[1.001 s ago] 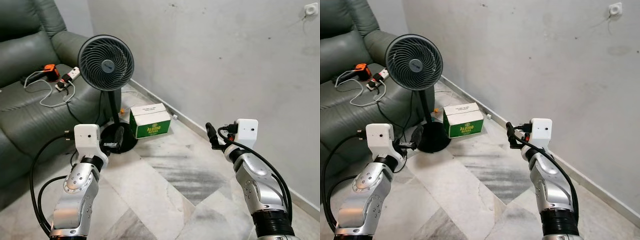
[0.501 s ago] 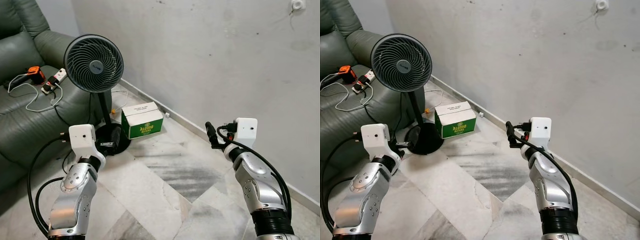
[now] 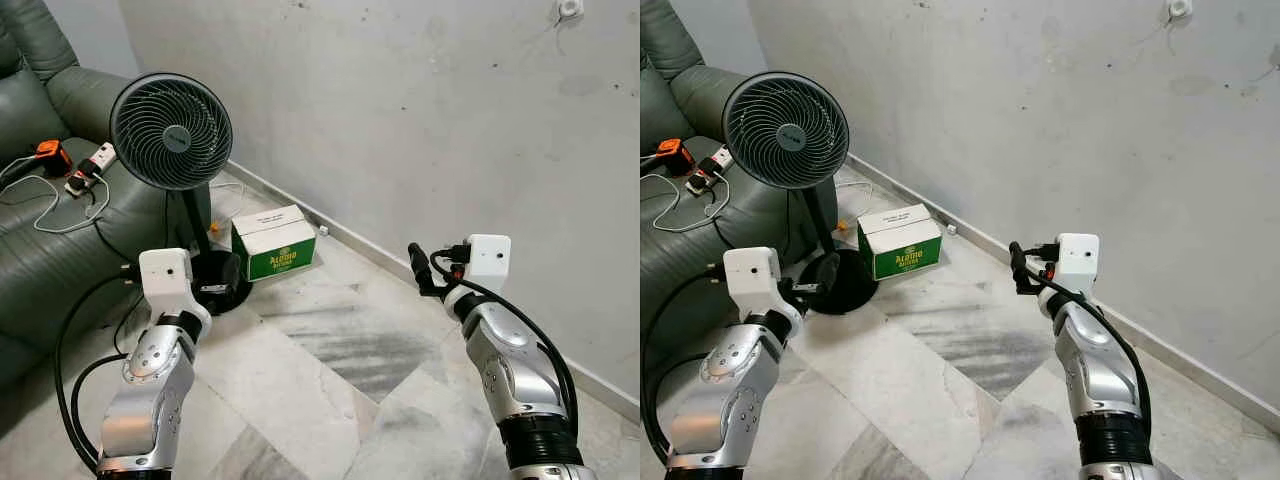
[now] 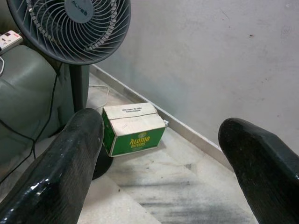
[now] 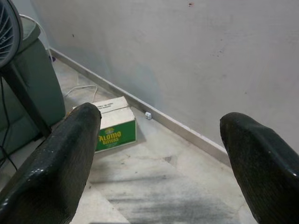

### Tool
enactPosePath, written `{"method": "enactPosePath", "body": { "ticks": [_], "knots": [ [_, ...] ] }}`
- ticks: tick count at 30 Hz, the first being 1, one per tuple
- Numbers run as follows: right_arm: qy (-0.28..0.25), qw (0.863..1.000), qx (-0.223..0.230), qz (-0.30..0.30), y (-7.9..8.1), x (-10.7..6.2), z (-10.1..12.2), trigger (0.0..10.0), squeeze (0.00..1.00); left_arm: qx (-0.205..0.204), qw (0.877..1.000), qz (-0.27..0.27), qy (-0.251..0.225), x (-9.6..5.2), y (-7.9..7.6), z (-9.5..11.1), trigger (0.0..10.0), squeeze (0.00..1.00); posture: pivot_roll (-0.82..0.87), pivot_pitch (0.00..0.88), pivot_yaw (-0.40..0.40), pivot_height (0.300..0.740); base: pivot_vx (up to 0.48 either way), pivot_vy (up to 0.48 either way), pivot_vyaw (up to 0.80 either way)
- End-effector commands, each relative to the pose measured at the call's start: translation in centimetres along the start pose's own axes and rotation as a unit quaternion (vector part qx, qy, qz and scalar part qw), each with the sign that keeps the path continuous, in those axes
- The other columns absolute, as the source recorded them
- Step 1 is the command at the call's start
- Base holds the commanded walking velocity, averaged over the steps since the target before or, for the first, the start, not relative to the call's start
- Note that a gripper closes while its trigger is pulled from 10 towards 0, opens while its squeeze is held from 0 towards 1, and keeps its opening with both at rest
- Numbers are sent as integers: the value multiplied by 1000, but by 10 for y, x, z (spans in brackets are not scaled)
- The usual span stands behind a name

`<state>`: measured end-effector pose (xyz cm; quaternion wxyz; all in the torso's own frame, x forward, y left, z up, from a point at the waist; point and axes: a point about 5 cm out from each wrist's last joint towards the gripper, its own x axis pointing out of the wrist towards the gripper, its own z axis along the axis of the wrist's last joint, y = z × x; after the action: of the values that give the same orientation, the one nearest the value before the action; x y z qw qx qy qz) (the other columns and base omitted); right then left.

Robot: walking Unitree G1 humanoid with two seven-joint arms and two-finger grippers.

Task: Hang keys on a hook

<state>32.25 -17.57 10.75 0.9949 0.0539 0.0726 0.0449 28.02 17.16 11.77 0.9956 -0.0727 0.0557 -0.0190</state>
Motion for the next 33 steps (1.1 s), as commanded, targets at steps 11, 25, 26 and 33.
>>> {"method": "enactPosePath", "body": {
  "ticks": [11, 25, 26, 33],
  "knots": [
    [-6, 1000, -10, -3, 0, 2, 3, 10000, 0, 4, 1000, 5, 5, 0, 0, 1, 10000, 0, 98, 83, -53, 740, 0, 0, -754],
    [-9, 1000, -10, 0, 1, 0, 2, 10000, 0, 0, 1000, 11, 7, 1, 1, 2, 10000, 0, 96, 92, -51, 740, 0, 98, 0],
    [-9, 1000, -11, 1, 1, 0, 2, 10000, 0, 0, 1000, 11, 7, 1, 1, 2, 10000, 0, 96, 92, -51, 740, 0, 337, 0],
    [-10, 1000, -11, 2, 1, 0, 3, 10000, 0, -2, 1000, 13, 8, 1, 1, 1, 10000, 0, 96, 92, -51, 740, 0, 353, 0]
  ]
}}
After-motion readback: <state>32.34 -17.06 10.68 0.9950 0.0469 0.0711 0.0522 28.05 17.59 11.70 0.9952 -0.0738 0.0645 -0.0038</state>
